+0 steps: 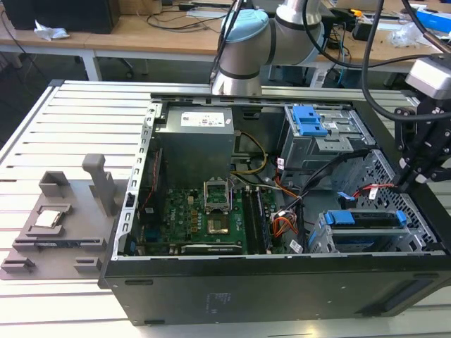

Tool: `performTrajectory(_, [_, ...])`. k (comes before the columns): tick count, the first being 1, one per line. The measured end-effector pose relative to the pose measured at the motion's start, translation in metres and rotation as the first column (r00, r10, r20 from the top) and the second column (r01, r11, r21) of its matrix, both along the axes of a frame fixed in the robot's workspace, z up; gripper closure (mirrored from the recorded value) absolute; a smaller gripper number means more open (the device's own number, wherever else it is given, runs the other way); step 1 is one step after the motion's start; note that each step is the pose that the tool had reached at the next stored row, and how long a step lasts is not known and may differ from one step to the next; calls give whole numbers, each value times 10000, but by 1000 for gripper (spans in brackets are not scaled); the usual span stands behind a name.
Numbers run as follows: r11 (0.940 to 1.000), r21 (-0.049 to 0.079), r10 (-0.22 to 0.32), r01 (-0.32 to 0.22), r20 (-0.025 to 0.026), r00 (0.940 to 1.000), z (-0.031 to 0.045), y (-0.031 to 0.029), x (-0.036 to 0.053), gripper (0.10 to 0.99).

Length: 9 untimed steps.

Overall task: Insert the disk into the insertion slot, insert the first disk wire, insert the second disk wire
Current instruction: 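Insert the first disk wire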

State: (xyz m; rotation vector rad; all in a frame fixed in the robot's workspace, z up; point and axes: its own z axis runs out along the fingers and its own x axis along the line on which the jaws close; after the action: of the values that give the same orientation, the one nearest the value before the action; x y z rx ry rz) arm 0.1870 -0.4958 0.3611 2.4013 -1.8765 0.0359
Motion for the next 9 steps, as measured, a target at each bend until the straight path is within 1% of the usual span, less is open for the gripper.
performTrajectory(6, [10000, -2, -1, 1, 1, 10000, 2, 1, -26, 918])
performTrajectory(8, [10000, -2, 0, 0, 1, 10000, 1, 1, -88, 918])
performTrajectory(9, [10000, -2, -1, 1, 1, 10000, 0, 0, -154, 918])
